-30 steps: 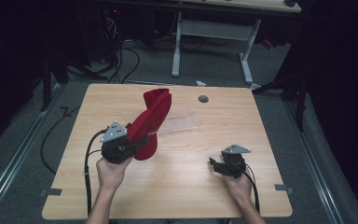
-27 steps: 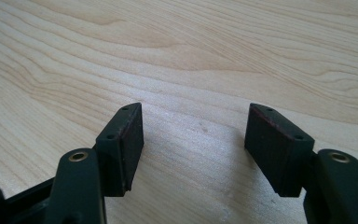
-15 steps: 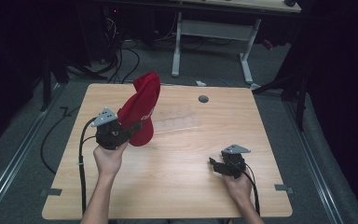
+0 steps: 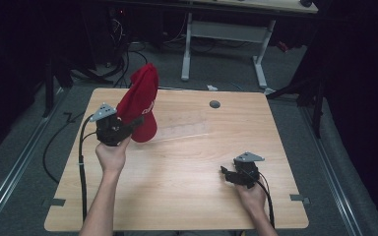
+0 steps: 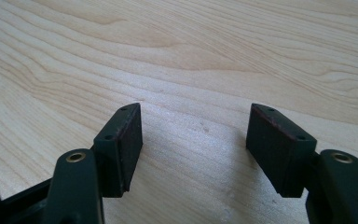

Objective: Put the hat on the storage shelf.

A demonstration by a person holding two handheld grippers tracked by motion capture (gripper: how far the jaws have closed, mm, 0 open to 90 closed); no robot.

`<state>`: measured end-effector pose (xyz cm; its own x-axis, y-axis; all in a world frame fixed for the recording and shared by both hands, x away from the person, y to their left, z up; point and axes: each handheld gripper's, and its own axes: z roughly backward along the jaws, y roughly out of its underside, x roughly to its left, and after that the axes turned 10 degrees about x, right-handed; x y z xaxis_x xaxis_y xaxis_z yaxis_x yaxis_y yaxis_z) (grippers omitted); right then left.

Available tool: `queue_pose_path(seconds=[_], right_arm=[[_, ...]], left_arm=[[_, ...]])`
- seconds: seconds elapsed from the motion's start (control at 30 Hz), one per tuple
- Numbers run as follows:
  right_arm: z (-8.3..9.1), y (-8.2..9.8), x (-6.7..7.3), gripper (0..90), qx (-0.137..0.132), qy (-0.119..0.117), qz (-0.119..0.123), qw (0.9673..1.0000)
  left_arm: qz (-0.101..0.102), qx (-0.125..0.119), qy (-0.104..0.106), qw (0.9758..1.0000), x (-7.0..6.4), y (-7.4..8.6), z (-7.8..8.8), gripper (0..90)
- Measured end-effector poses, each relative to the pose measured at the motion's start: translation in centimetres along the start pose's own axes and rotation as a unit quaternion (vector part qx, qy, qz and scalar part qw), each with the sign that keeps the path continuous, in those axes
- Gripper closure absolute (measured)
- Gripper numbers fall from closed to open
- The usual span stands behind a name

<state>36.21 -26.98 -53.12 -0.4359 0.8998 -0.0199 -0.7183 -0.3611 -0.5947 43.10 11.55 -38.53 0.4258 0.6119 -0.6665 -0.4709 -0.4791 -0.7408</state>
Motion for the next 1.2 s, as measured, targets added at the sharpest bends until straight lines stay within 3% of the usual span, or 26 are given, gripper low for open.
queue_pose_path(seconds=[0.2,0.4,0.53,0.63,0.8,0.93,1.03,1.2], right_arm=[[0.0,0.0,0.0,35.3,0.001,-0.001,0.000,1.0000],[0.0,0.0,0.1,33.8,0.002,-0.003,0.004,1.0000],[0.0,0.0,0.1,33.7,0.002,-0.003,0.004,1.0000],[0.0,0.0,0.1,33.7,0.002,-0.003,0.005,1.0000],[0.0,0.0,0.1,33.7,0.002,-0.003,0.005,1.0000],[0.0,0.0,0.1,33.6,0.002,-0.004,0.005,1.0000],[0.0,0.0,0.1,33.6,0.002,-0.004,0.005,1.0000],[0.0,0.0,0.1,33.6,0.002,-0.004,0.006,1.0000]], left_arm=[[-0.012,-0.003,-0.021,0.9997,0.7,-0.6,-1.3,83.7],[-0.018,-0.009,-0.038,0.9991,1.4,-0.9,-1.5,83.8],[-0.042,-0.009,-0.064,0.9971,2.2,-0.9,-1.6,83.8],[-0.046,-0.006,-0.072,0.9963,2.6,-0.7,-1.9,83.7],[-0.073,-0.005,-0.095,0.9927,3.1,0.0,-2.6,83.7],[-0.075,-0.003,-0.101,0.9920,3.6,0.5,-3.0,83.7],[-0.086,0.001,-0.114,0.9897,4.0,0.8,-3.4,83.7],[-0.086,0.002,-0.117,0.9893,4.6,1.4,-3.6,83.6]])
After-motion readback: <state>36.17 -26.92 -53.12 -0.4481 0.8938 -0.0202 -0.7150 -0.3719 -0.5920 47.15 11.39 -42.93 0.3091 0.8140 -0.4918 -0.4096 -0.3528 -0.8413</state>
